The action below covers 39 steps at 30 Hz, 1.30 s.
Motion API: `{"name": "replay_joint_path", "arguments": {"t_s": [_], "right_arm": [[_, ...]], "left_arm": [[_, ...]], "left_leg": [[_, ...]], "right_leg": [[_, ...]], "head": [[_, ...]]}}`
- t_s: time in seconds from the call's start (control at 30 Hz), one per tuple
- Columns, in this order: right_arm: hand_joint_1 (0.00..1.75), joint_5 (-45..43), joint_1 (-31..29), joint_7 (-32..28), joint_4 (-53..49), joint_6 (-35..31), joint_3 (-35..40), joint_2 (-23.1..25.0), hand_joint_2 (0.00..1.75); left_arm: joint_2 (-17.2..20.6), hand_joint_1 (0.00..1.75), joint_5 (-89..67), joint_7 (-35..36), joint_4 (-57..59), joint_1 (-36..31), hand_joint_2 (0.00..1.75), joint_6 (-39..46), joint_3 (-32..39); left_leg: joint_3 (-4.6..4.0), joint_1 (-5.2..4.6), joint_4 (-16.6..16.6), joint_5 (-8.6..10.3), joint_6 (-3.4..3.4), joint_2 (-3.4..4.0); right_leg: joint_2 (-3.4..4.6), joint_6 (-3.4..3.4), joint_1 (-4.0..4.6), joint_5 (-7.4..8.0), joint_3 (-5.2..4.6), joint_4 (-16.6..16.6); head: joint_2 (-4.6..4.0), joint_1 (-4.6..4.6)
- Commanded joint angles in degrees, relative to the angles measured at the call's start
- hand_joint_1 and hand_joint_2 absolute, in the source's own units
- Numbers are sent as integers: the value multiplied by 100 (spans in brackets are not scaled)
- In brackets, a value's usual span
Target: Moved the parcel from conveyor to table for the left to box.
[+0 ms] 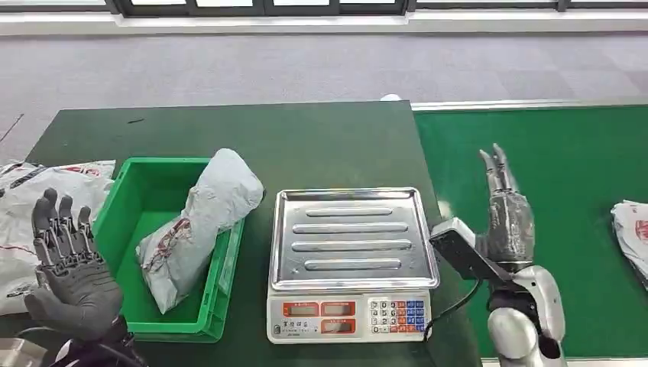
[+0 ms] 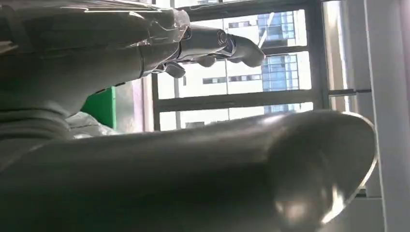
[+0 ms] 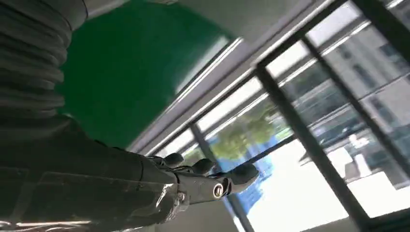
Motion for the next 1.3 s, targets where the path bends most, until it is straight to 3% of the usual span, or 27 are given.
{"name": "replay_joint_path", "arguments": {"t_s": [0.03,0.1,0.13,0.17,0.3,0.37,0.43,0.47,0.57,0.63,0.67,0.8,0.83,0.93,1.1,1.3], "right_arm": [[0,1939,-378,811,1851,-9,-701,-1336,175],[0,2066,-254,912,2105,42,-895,-1561,175],[0,2063,-221,906,2123,30,-947,-1616,0],[0,2108,-167,905,2185,91,-1008,-1722,175],[0,2404,-159,1256,2533,439,-1170,-2121,175],[0,2121,289,1253,2517,699,-1539,-2275,175],[0,2082,688,1398,2411,957,-2048,-2202,175],[0,2104,827,1324,2368,996,-2237,-2158,175],[0,2121,956,1269,2428,1393,-2561,-2024,175],[0,2309,746,1281,2872,1435,-2568,-2145,175],[0,2320,684,1259,2954,1408,-2562,-2152,175],[0,2316,592,1256,2996,1422,-2534,-2139,175],[0,2231,128,1258,3589,1443,-2266,-2403,175],[0,2184,-277,1246,4144,1063,-2013,-2649,175],[0,1994,-476,1228,4245,1053,-1781,-2490,175],[0,2076,-783,1309,4498,914,-1578,-2433,175]], "left_arm": [[-261,0,2,240,59,31,0,-310,54],[-246,0,159,315,103,72,0,-404,88],[-242,0,179,310,114,88,0,-414,100],[-253,0,259,255,134,132,0,-461,142],[-349,0,485,277,234,203,0,-565,237],[-166,0,365,218,383,145,0,-565,136],[2,0,259,135,528,98,0,-478,28],[39,0,244,107,600,57,0,-447,2],[113,0,432,135,653,17,0,-711,-52],[32,0,616,83,694,-152,0,-953,10],[19,0,608,107,687,-174,0,-966,17],[40,0,714,113,675,-189,0,-1116,-11],[-28,0,1103,191,733,-269,0,-1525,150],[-86,0,832,43,692,-172,0,-1412,302],[-64,0,899,-348,702,-188,0,-1232,419],[-73,0,973,-326,735,-261,0,-1088,401]], "left_leg": [[1,0,-13,4,7,-2],[-22,-2,-9,-5,19,-19],[-19,0,-17,1,23,-31],[-20,-3,-14,-3,21,-29],[-15,-11,-11,-15,25,-20],[-12,-12,-15,-13,26,-29],[-15,-12,-13,-13,24,-56],[23,-15,-11,-9,26,-63],[44,-15,-22,-13,28,-78],[30,-17,-19,-18,30,-58],[-21,-16,-7,-30,35,-48],[-16,-18,-13,-34,32,-32],[-10,-15,-17,-34,31,-26],[-3,-18,-17,-33,33,8],[-6,-17,-11,-36,35,4],[0,-22,-18,-32,34,2]], "right_leg": [[-2,8,0,8,30,-22],[-20,16,-1,-1,24,-21],[-32,24,0,0,35,-35],[-32,23,-2,-6,31,-28],[-24,21,-10,-13,30,-18],[-33,23,-11,-14,36,-23],[-58,25,-10,-24,35,-19],[-63,29,-10,-24,17,-21],[-82,30,-7,-30,51,-31],[-68,32,-14,-29,47,-26],[-58,30,-15,-35,29,-15],[-43,30,-18,-33,30,-23],[-38,29,-14,-29,37,-30],[-4,31,-17,-19,33,-31],[-6,30,-16,-25,34,-25],[-7,30,-22,-25,38,-25]], "head": [[0,0],[0,0],[0,0],[0,0],[0,0],[2,0],[0,0],[0,0],[0,2],[0,-2],[0,-2],[0,0],[0,0],[0,-2],[0,0],[0,0]]}}
